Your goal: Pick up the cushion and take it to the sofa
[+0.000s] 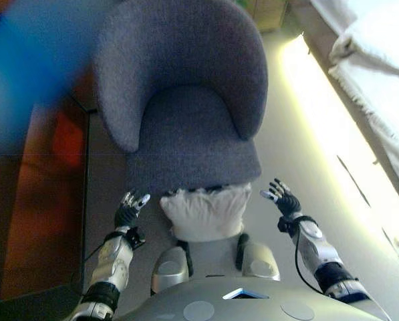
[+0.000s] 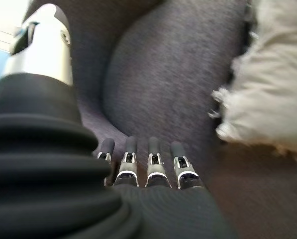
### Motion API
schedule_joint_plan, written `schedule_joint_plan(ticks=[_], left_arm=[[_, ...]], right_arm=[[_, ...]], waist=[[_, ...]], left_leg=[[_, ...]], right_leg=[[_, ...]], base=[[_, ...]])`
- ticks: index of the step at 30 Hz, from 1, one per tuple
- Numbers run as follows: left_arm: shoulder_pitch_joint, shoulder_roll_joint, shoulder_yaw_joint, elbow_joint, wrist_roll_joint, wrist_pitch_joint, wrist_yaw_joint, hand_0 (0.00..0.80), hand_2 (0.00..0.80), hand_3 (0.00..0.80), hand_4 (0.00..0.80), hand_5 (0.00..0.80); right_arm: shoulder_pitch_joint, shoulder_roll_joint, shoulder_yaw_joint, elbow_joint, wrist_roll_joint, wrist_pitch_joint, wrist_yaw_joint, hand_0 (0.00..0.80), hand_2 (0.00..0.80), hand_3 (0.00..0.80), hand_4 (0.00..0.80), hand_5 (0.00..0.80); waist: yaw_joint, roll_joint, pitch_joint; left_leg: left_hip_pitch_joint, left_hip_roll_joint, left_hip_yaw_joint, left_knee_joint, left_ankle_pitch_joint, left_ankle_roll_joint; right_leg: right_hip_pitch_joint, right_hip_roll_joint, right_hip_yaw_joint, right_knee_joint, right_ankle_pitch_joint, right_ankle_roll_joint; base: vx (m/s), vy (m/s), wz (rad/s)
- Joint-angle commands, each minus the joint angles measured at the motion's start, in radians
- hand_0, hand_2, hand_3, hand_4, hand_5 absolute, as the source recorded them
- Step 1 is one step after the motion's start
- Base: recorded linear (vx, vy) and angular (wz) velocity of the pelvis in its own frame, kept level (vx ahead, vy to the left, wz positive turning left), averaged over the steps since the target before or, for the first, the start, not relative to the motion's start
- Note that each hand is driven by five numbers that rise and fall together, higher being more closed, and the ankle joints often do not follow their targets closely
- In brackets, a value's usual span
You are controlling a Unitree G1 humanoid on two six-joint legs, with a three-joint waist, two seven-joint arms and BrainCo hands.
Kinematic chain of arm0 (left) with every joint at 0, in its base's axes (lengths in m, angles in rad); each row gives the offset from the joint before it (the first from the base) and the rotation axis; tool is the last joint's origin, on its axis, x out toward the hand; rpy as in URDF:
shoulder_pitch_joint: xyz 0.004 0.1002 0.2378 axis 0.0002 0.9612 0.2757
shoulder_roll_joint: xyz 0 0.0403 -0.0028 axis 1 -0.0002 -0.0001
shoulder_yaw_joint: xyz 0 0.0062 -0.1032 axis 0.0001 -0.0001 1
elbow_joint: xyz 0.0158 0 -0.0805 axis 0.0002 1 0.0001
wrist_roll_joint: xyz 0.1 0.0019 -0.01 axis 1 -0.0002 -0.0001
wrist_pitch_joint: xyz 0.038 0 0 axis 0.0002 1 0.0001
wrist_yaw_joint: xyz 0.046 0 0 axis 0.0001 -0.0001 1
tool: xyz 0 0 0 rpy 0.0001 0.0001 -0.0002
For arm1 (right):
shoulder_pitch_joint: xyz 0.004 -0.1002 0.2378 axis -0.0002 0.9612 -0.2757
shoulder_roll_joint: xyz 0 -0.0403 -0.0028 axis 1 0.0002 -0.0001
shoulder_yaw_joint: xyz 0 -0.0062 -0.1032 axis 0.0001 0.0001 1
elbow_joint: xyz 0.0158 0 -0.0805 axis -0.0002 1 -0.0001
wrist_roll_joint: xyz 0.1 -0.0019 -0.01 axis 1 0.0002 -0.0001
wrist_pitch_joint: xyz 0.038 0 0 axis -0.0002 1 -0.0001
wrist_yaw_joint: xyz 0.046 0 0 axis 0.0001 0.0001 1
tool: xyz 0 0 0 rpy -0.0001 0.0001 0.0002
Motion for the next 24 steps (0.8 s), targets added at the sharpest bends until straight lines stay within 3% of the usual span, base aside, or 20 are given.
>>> schedule_joint_plan(ticks=[1,3,5,9,15,24], left_arm=[[-0.081,0.029,-0.014,-0.029,0.045,-0.060,0.006,0.000,0.000,0.000,0.000,0.000],[-0.119,0.040,-0.035,-0.015,0.032,-0.059,0.010,0.000,0.000,0.000,0.000,0.000],[-0.152,0.044,-0.045,-0.014,0.018,-0.067,0.025,0.000,0.000,0.000,0.000,0.000],[-0.227,0.062,-0.063,-0.011,-0.010,-0.076,0.064,0.000,0.000,0.000,0.000,0.000],[-0.326,0.053,-0.077,0.029,-0.030,-0.097,0.090,0.000,0.000,0.000,0.000,0.000],[-0.442,0.057,-0.065,0.052,-0.076,-0.085,0.129,0.000,0.000,0.000,0.000,0.000]], right_arm=[[-0.081,-0.003,0.016,-0.016,0.002,-0.042,-0.046,0.000,0.000,0.000,0.000,0.000],[-0.111,-0.017,0.004,0.026,0.018,-0.036,-0.055,0.000,0.000,0.000,0.000,0.000],[-0.158,-0.032,0.008,0.055,0.031,-0.030,-0.052,0.000,0.000,0.000,0.000,0.000],[-0.270,-0.066,0.027,0.073,0.056,-0.005,-0.073,0.000,0.000,0.000,0.000,0.000],[-0.390,-0.104,0.044,0.099,0.077,0.007,-0.088,0.000,0.000,0.000,0.000,0.000],[-0.551,-0.161,0.071,0.114,0.095,0.040,-0.060,0.000,0.000,0.000,0.000,0.000]], waist=[[0.031,-0.008,0.106],[0.025,0.001,0.143],[0.026,0.003,0.173],[0.026,0.008,0.219],[0.021,0.018,0.249],[0.017,0.038,0.270]], left_leg=[[-0.074,-0.019,-0.011,0.096,-0.038,0.064],[-0.124,-0.018,-0.025,0.170,-0.073,0.068],[-0.188,-0.008,-0.032,0.265,-0.128,0.056],[-0.321,0.031,-0.026,0.397,-0.170,0.047],[-0.503,0.051,-0.048,0.573,-0.215,0.057],[-0.802,0.067,-0.092,0.888,-0.305,0.079]], right_leg=[[-0.058,-0.085,0.013,0.090,0.104,0.007],[-0.106,-0.109,0.059,0.114,0.111,0.004],[-0.120,-0.102,0.060,0.118,0.063,0.017],[-0.228,-0.091,0.065,0.214,0.017,0.012],[-0.417,-0.082,0.087,0.421,-0.062,-0.017],[-0.714,-0.050,0.157,0.722,-0.179,-0.052]], base=[[-0.098,0.049,0.00],[-0.064,-0.012,-0.02],[-0.060,-0.074,-0.01],[-0.153,-0.078,-0.09],[-0.081,-0.031,0.03],[-0.059,-0.011,-0.01]])
